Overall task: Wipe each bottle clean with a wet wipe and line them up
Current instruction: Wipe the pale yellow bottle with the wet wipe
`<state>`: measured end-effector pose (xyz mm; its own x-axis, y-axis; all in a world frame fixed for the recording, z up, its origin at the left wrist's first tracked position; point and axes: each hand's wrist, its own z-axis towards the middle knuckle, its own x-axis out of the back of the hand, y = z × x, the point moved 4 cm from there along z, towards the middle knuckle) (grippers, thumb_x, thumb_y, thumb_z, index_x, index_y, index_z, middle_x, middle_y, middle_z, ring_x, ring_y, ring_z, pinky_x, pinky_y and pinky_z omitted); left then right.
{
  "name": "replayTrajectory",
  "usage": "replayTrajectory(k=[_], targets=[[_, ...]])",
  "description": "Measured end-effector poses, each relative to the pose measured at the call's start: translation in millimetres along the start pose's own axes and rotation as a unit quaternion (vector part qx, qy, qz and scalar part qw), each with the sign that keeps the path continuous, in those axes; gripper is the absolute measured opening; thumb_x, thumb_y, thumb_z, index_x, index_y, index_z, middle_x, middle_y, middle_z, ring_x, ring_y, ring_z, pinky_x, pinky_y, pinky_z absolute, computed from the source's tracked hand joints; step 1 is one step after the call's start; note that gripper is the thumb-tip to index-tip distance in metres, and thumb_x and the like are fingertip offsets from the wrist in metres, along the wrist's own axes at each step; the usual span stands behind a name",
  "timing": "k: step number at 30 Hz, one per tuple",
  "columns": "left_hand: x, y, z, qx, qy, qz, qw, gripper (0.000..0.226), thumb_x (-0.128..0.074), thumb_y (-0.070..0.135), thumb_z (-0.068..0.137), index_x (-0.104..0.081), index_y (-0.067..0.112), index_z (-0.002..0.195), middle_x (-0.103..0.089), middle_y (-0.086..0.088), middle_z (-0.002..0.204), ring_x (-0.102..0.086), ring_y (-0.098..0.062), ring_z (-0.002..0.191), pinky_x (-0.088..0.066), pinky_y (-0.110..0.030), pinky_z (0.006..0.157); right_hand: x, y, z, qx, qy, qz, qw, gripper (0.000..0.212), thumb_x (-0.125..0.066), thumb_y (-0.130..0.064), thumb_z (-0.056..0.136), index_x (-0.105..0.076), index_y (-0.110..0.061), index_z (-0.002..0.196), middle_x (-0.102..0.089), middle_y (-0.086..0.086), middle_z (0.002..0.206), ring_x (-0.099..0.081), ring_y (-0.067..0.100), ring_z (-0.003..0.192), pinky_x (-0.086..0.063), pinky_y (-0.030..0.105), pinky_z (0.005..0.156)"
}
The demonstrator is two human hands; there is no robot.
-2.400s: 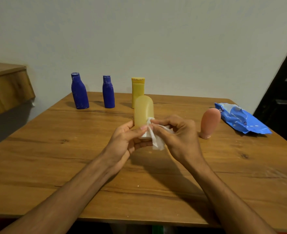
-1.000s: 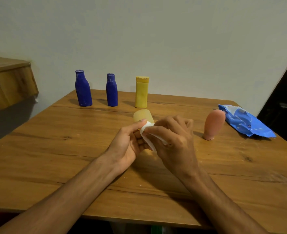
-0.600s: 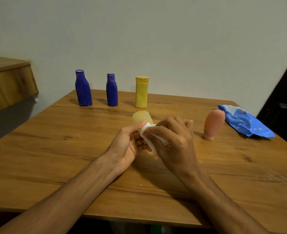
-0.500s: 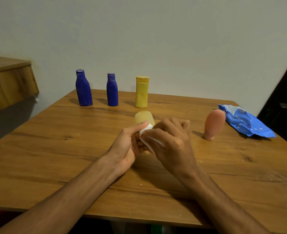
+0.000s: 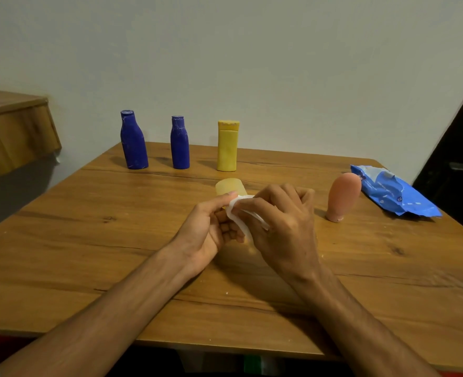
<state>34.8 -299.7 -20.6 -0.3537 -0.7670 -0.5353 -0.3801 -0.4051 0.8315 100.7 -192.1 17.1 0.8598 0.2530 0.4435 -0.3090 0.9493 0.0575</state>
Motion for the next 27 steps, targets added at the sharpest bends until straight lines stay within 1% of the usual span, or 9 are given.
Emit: replayTrajectory(k=[3,5,8,9,11,14,18,23,27], targets=[[-0.1,3.4,-0.5,-0.008,0.001,0.003,1.000,0.022,-0.059,0.023,0.089,-0.065,0.004,0.095,-0.065,-0.012,0.076,-0.057,-0.019,0.068,-0.044,-0.032,0.067,2.1,2.8,-0.1,-0.028,0.015,-0.012,0.999,0.026,-0.061,-0.039,0.085,-0.074,-0.016,0.084,-0.062,0.002,0.078,-0.053,0.017,0.073,-0.018,0.026,0.073],[0.4,5.0,-0.8,-0.010,0.001,0.002,1.000,0.021,-0.057,0.023,0.091,-0.062,0.003,0.096,-0.064,-0.013,0.072,-0.055,-0.019,0.063,-0.045,-0.030,0.062,4.7,8.2,0.0,-0.062,0.024,0.009,0.998,0.023,-0.062,-0.037,0.085,-0.074,-0.016,0.086,-0.061,0.001,0.077,-0.054,0.018,0.072,-0.024,0.028,0.070],[-0.4,6.3,-2.4,-0.012,-0.005,0.004,1.000,0.018,-0.058,0.022,0.091,-0.058,0.005,0.096,-0.063,-0.016,0.070,-0.055,-0.021,0.060,-0.047,-0.030,0.061,7.5,24.6,-2.0,-0.159,0.032,0.123,0.979,0.013,-0.066,-0.032,0.085,-0.072,-0.022,0.092,-0.059,-0.005,0.083,-0.054,0.015,0.076,-0.042,0.045,0.068],[-0.8,6.4,-2.5,-0.014,-0.006,0.002,1.000,0.017,-0.058,0.022,0.092,-0.057,0.005,0.096,-0.063,-0.016,0.070,-0.056,-0.021,0.060,-0.047,-0.031,0.062,7.7,28.6,-2.7,-0.185,0.035,0.155,0.970,0.012,-0.066,-0.032,0.086,-0.071,-0.025,0.095,-0.059,-0.007,0.085,-0.055,0.014,0.079,-0.045,0.051,0.067],[-1.3,6.6,-2.3,-0.019,-0.004,-0.002,1.000,0.018,-0.059,0.021,0.091,-0.058,0.005,0.098,-0.064,-0.016,0.071,-0.057,-0.021,0.062,-0.048,-0.030,0.062,6.5,31.2,-3.0,-0.209,0.035,0.193,0.958,0.014,-0.068,-0.032,0.085,-0.070,-0.027,0.098,-0.061,-0.009,0.088,-0.057,0.013,0.081,-0.048,0.054,0.066],[-1.6,6.6,-1.4,-0.028,-0.010,0.005,1.000,0.030,-0.062,0.025,0.082,-0.061,0.003,0.103,-0.067,-0.012,0.078,-0.059,-0.020,0.070,-0.048,-0.031,0.067,1.1,25.4,-1.5,-0.197,-0.005,0.227,0.954,0.015,-0.073,-0.029,0.083,-0.073,-0.021,0.096,-0.063,-0.007,0.089,-0.058,0.014,0.083,-0.048,0.054,0.068],[0.3,7.1,-0.6,-0.029,-0.003,-0.014,0.999,0.037,-0.064,0.023,0.073,-0.062,0.005,0.106,-0.068,-0.010,0.088,-0.061,-0.019,0.081,-0.049,-0.034,0.082,-5.7,17.0,-3.0,-0.136,-0.060,0.172,0.974,0.019,-0.079,-0.024,0.080,-0.075,-0.017,0.097,-0.066,-0.001,0.091,-0.058,0.015,0.085,-0.045,0.046,0.069],[1.5,11.3,-0.6,-0.042,-0.016,-0.007,0.999,0.042,-0.063,0.023,0.072,-0.059,0.006,0.110,-0.069,-0.008,0.089,-0.062,-0.019,0.085,-0.050,-0.035,0.084,-11.6,20.4,-3.4,-0.157,-0.080,0.213,0.961,0.021,-0.075,-0.029,0.083,-0.074,-0.018,0.100,-0.068,-0.001,0.098,-0.059,0.016,0.092,-0.050,0.049,0.069],[0.5,11.6,-1.2,-0.058,-0.028,0.019,0.998,0.044,-0.062,0.024,0.074,-0.058,0.008,0.114,-0.070,-0.007,0.093,-0.064,-0.017,0.083,-0.053,-0.032,0.076,-5.9,10.8,-4.1,-0.087,-0.068,0.133,0.985,0.029,-0.063,-0.039,0.084,-0.074,-0.016,0.099,-0.067,0.002,0.096,-0.054,0.012,0.092,-0.040,0.034,0.071]])
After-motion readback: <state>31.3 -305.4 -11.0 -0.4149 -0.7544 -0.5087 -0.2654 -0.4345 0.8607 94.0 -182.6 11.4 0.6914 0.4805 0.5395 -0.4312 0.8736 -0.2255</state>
